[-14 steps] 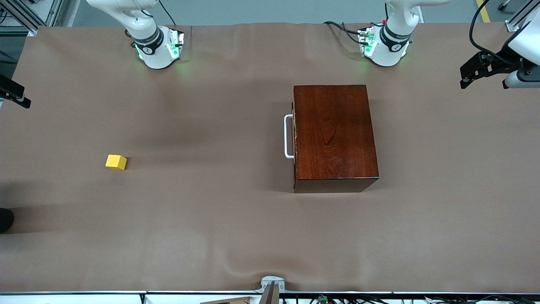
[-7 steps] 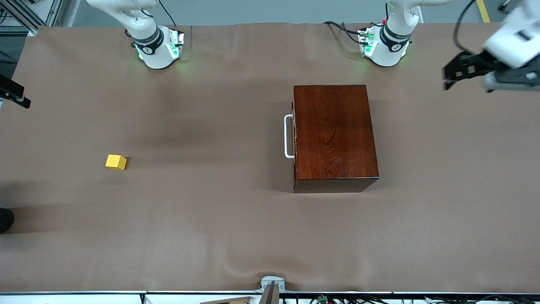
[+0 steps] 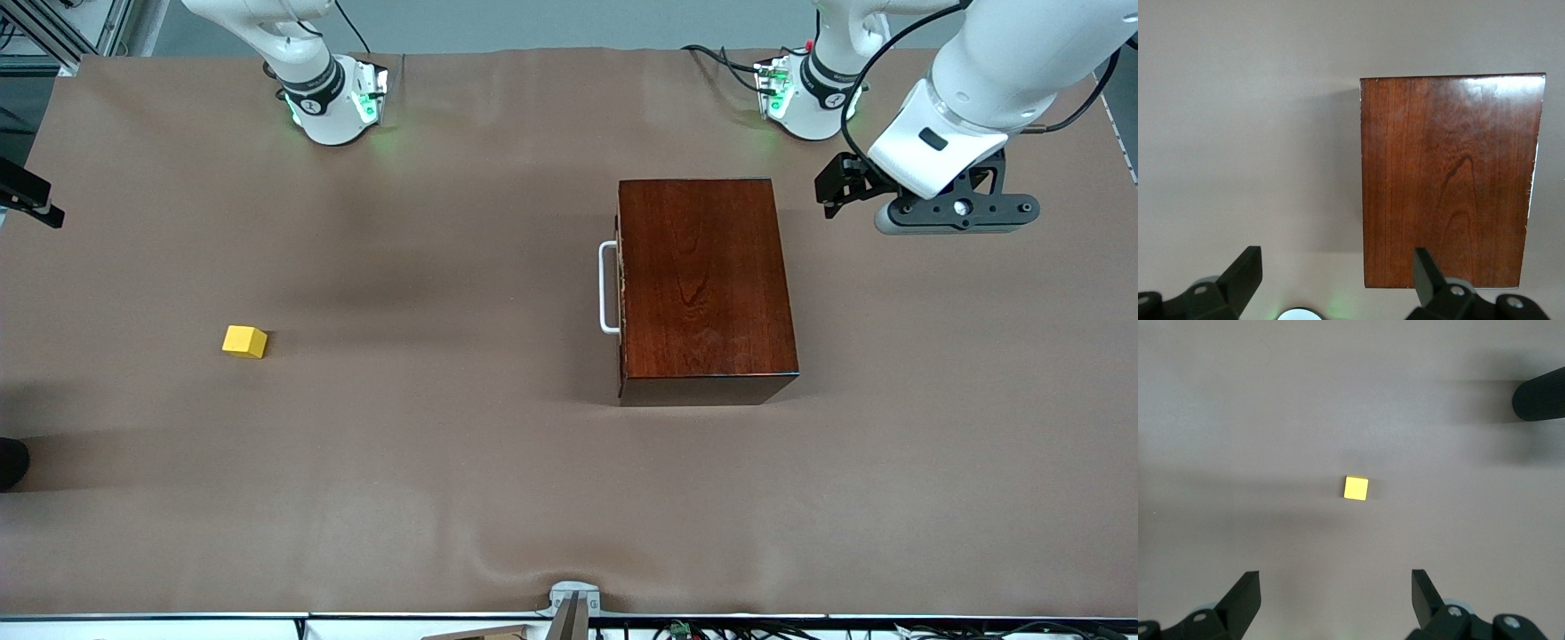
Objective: Open drawer, take yellow block, close drawer
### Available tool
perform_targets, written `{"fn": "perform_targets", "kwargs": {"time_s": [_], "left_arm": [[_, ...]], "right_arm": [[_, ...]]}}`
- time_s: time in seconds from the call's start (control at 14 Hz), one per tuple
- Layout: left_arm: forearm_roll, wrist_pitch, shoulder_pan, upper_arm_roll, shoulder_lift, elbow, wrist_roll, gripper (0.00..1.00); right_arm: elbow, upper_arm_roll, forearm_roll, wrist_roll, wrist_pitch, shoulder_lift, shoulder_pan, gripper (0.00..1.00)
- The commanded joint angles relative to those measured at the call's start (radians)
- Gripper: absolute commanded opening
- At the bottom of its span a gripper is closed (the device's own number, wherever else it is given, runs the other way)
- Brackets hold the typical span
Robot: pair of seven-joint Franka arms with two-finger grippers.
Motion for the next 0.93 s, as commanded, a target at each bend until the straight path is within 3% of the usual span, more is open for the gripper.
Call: {"fn": "perform_targets", "kwargs": {"time_s": [0.0,0.22,0.5,0.86], "left_arm": [[-0.005,-0.027,0.030,0.017,-0.001,0.033,0.009,1.00],[-0.005,-0.030,0.076,0.043,-0.022,0.034,0.016,1.00],[-0.016,-0.082,0.197,0.052,-0.073,0.028,0.227,1.00],[-0.023,-0.086,0.232,0.056,-0.094,0.027,0.255,1.00]], "right_arm": [[0.022,0.004,0.013,-0.003,-0.015,0.008,-0.012,1.00],[0.022,0.004,0.013,-0.003,-0.015,0.008,-0.012,1.00],[0.022,0.004,0.013,-0.003,-0.015,0.008,-0.012,1.00],[0.022,0.004,0.013,-0.003,-0.015,0.008,-0.012,1.00]]}}
